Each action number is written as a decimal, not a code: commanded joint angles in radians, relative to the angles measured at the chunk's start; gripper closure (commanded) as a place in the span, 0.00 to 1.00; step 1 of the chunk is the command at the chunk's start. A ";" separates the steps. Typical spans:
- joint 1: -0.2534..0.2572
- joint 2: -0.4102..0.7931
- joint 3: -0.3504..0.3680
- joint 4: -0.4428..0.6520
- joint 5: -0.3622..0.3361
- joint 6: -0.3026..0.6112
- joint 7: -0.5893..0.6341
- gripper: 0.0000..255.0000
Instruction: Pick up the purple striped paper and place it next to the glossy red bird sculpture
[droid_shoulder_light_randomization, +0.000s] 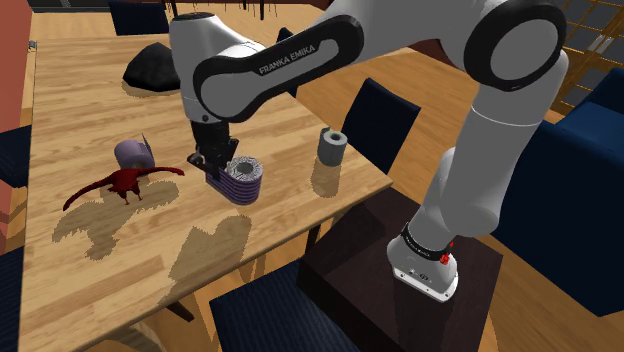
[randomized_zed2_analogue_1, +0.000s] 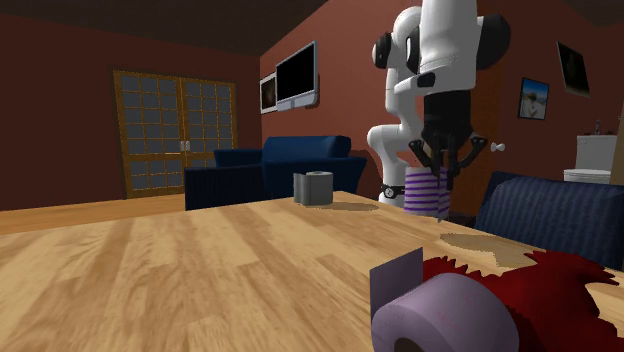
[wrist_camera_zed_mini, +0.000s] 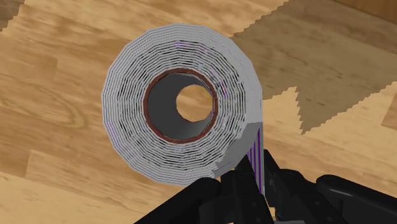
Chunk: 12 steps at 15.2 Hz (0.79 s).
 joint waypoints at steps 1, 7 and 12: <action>0.000 0.011 -0.001 -0.014 -0.002 0.025 0.000 1.00; 0.003 0.047 -0.002 -0.052 -0.010 0.099 0.002 1.00; 0.003 0.051 -0.003 -0.056 -0.011 0.107 0.002 1.00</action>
